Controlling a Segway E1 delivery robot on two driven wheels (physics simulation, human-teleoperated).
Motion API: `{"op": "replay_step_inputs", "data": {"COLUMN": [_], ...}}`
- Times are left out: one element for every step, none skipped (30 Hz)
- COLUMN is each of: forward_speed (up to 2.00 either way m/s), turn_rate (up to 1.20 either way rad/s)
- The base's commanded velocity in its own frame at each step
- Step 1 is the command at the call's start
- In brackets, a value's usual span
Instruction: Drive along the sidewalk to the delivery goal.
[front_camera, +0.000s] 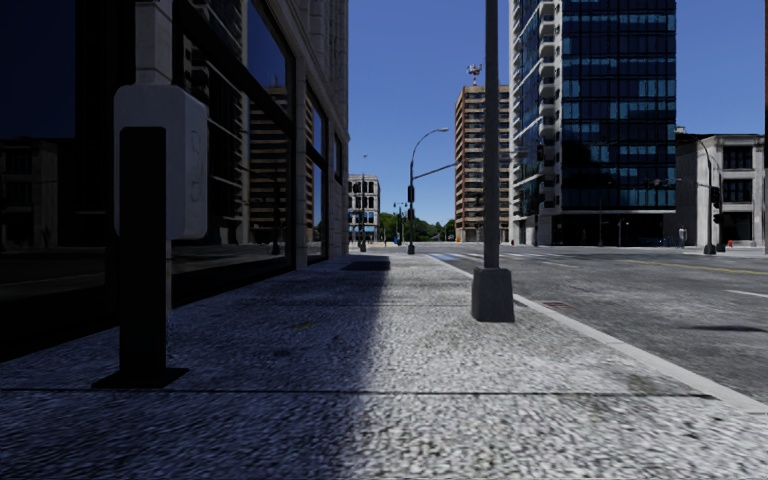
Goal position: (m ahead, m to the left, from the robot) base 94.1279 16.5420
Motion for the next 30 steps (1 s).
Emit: {"op": "replay_step_inputs", "data": {"forward_speed": [2.00, 2.00, 2.00, 2.00, 2.00, 2.00, 2.00, 2.00, 2.00, 2.00, 2.00, 2.00, 2.00, 2.00, 2.00, 2.00, 2.00, 2.00, 2.00, 2.00, 2.00, 2.00, 2.00, 2.00, 2.00, 2.00, 2.00, 2.00, 2.00, 2.00], "turn_rate": [0.00, 0.00, 0.00, 0.00, 0.00, 0.00, 0.00, 0.00, 0.00, 0.00, 0.00, 0.00, 0.00, 0.00, 0.00, 0.00, 0.00, 0.00, 0.00, 0.00, 0.00, 0.00, 0.00, 0.00, 0.00, 0.00, 0.00, 0.00, 0.00, 0.00]}}
